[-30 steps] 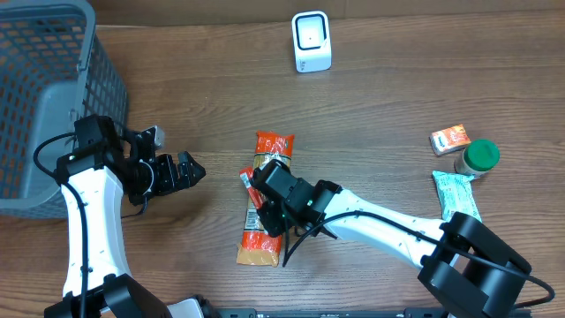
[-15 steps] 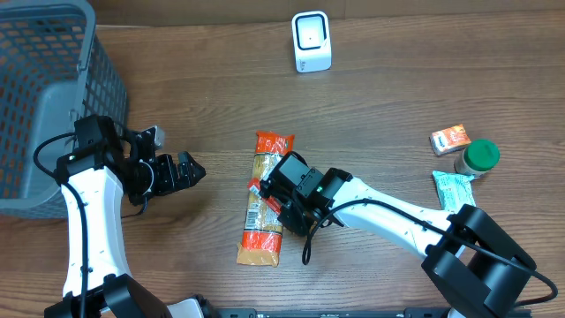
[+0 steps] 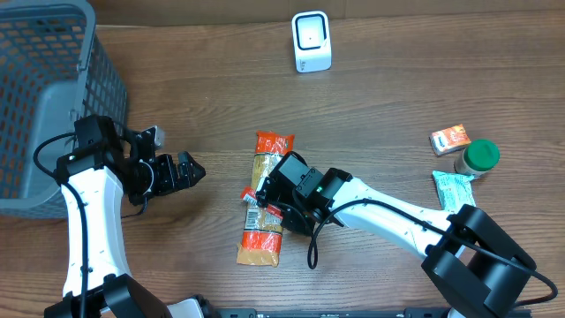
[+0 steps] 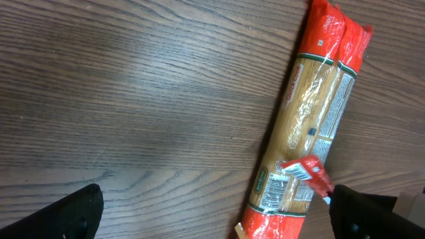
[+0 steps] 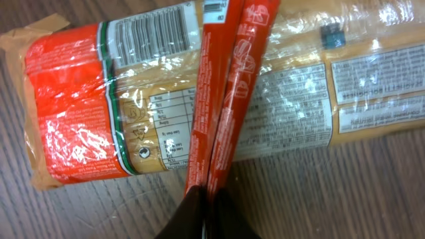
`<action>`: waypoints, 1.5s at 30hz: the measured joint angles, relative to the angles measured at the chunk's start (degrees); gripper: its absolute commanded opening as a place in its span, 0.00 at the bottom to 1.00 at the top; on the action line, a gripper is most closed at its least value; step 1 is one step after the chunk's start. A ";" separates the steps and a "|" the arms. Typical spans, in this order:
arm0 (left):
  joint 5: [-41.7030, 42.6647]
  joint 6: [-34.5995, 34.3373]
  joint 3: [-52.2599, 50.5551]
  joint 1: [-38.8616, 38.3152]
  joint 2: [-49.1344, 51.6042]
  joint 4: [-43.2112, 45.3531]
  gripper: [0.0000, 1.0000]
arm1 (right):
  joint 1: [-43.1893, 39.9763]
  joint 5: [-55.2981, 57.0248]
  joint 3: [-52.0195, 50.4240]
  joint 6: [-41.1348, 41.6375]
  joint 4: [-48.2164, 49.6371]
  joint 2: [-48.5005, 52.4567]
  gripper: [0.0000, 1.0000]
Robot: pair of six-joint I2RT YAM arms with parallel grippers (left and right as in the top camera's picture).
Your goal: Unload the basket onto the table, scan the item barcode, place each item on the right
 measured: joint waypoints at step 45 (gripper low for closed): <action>0.02 0.00 0.00 0.00 0.00 0.00 1.00 | -19.85 -24.06 2.05 24.48 -9.35 -2.23 0.56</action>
